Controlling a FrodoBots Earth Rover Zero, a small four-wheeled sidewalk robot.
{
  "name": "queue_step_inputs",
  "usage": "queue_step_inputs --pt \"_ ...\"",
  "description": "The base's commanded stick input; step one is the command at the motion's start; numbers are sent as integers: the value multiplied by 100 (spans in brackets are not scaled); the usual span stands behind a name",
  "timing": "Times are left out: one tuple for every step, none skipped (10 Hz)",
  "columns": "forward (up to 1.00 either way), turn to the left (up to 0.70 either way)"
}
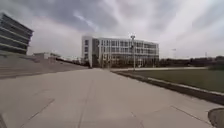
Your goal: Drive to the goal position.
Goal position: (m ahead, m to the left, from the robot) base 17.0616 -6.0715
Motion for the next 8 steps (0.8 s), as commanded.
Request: queue_step_inputs --pt "70 0" --pt "70 0" --pt "70 0" --pt "70 0" --pt "70 0" --pt "70 0" --pt "70 0" --pt "70 0"
